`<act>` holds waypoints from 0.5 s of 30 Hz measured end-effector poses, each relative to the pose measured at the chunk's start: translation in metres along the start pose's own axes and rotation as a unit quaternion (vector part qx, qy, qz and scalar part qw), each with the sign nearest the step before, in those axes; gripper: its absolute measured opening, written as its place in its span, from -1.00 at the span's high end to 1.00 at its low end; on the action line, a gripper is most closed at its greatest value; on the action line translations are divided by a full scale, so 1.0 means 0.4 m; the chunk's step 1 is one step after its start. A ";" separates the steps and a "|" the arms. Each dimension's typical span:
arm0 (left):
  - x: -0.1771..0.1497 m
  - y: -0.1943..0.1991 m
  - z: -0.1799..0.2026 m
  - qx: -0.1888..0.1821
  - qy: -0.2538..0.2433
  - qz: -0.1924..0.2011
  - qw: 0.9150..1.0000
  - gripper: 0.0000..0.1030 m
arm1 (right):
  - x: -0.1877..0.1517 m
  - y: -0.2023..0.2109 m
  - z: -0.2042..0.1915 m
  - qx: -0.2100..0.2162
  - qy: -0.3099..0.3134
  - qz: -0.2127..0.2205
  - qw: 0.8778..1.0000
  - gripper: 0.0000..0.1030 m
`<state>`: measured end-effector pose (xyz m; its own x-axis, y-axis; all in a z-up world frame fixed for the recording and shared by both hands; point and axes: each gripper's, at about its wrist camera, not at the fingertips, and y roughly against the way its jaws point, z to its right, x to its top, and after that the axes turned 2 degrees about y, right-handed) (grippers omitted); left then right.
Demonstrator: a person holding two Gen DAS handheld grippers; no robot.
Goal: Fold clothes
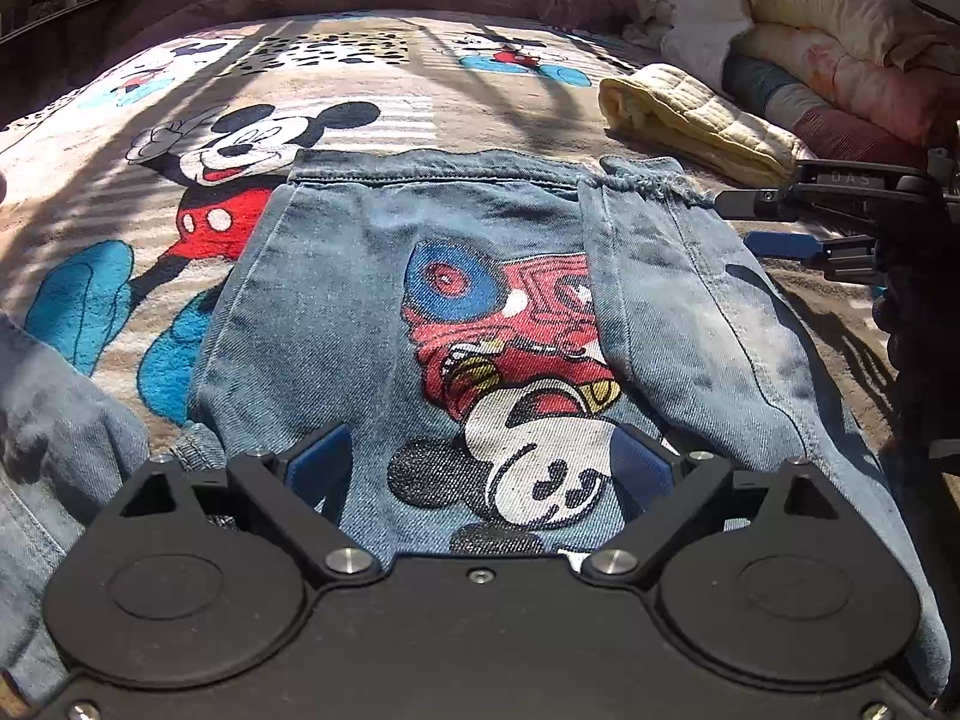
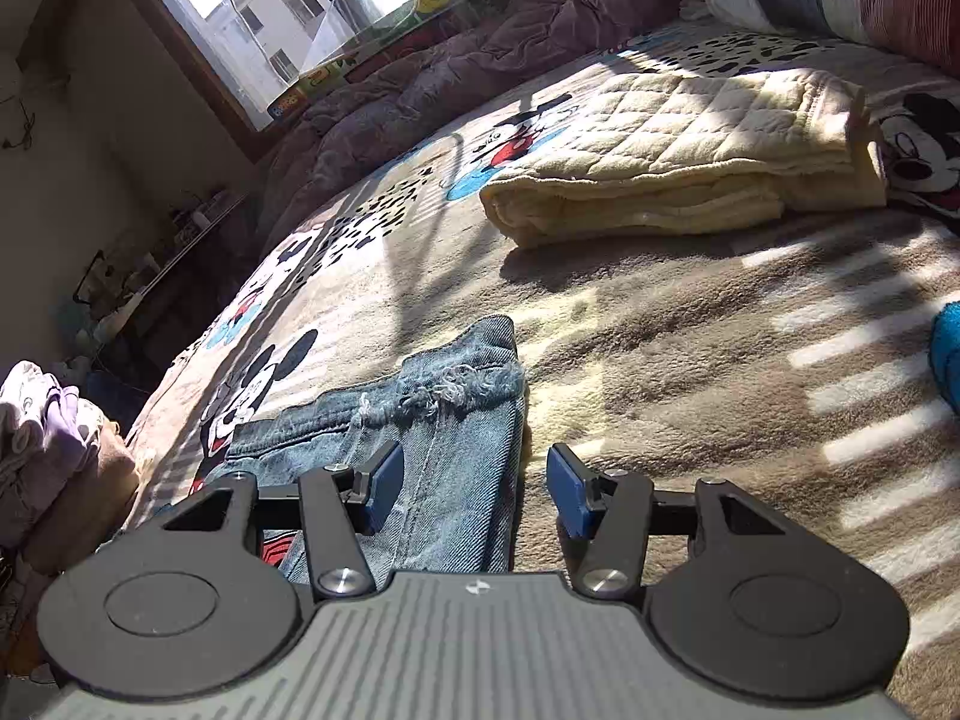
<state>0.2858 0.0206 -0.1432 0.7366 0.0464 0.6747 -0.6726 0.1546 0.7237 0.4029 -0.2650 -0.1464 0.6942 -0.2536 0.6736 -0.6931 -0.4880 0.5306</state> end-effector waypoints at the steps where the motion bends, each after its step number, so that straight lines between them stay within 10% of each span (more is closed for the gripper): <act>1: 0.001 0.000 -0.003 -0.003 0.001 -0.001 1.000 -0.81 | 0.005 -0.011 0.005 0.000 -0.001 -0.002 1.000 0.00; 4: 0.002 0.001 -0.010 -0.012 0.003 -0.002 1.000 -0.82 | 0.011 -0.038 0.018 0.001 0.000 -0.011 1.000 0.05; 9: 0.002 0.003 -0.012 -0.016 0.002 -0.002 1.000 -0.83 | 0.003 -0.035 0.008 -0.008 0.019 0.006 1.000 0.76; 15: -0.001 0.003 -0.009 -0.013 -0.003 0.000 1.000 -0.83 | 0.004 0.020 -0.026 -0.015 0.045 0.044 0.998 0.90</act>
<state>0.2848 0.0243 -0.1432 0.7366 0.0399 0.6751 -0.6698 0.1812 0.7201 0.3966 -0.2604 -0.1356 0.6111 -0.2185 0.7608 -0.7572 -0.4415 0.4814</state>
